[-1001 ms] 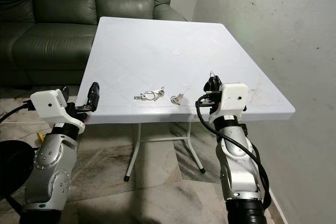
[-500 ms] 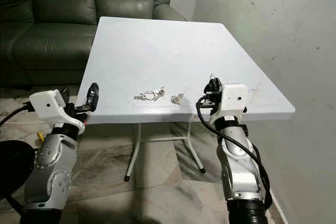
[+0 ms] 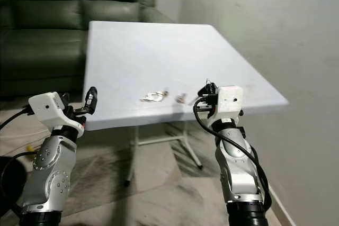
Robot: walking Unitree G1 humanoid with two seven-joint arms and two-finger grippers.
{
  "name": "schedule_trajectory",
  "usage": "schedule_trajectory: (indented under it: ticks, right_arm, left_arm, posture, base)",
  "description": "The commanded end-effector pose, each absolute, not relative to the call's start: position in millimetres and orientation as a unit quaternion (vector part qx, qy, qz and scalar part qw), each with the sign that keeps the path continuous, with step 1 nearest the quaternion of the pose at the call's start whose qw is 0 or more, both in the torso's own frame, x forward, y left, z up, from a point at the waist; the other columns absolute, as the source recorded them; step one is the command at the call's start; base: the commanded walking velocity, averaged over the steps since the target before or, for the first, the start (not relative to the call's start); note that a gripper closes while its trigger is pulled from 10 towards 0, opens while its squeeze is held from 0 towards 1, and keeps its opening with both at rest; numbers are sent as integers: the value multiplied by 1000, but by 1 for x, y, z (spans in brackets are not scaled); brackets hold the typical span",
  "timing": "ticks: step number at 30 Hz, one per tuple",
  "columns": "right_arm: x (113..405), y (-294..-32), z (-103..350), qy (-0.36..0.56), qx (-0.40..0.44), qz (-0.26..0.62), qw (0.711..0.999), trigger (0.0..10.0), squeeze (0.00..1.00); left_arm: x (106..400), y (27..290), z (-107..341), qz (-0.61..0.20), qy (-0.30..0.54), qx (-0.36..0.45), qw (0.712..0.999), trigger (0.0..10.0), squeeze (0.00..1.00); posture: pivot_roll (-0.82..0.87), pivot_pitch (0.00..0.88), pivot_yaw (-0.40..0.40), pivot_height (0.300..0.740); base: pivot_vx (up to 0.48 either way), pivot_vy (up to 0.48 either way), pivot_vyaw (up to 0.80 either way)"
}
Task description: Hang keys on a hook
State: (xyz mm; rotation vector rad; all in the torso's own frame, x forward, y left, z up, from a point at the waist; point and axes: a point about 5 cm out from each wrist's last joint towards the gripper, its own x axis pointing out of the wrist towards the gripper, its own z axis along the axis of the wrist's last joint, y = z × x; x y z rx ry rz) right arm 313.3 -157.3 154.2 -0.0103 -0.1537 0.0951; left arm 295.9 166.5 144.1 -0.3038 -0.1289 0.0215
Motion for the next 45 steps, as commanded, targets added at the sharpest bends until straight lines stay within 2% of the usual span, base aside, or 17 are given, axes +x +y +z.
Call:
schedule_trajectory:
  ticks: [1, 10, 20, 28, 45]
  right_arm:
    - [313, -167, 158, -78, -7, 34, 996, 10000, 0]
    - [312, -166, 160, -86, -17, 41, 995, 10000, 0]
    - [305, -164, 165, -105, -10, 58, 993, 10000, 0]
    - [302, -169, 162, -99, -10, 49, 994, 10000, 0]
    - [299, -171, 160, -96, -5, 29, 995, 10000, 0]
  left_arm:
    - [298, 158, 145, 2, -60, -154, 986, 10000, 0]
    - [297, 156, 143, 6, -51, -159, 986, 10000, 0]
    - [295, 150, 140, 13, -41, -162, 986, 10000, 0]
    - [300, 159, 142, 12, -43, -155, 987, 10000, 0]
    - [309, 168, 146, -11, -28, -136, 990, 10000, 0]
  posture:
    - [-5, 8, -117, 740]
    - [-7, 0, -126, 740]
    - [-15, 0, -128, 740]
    - [-24, 0, -121, 740]
    - [-42, 21, -85, 740]
  base:
    - [0, 0, -731]
    - [0, 0, -722]
    - [0, 0, 0]
    - [0, 0, 0]
    - [414, 0, 0]
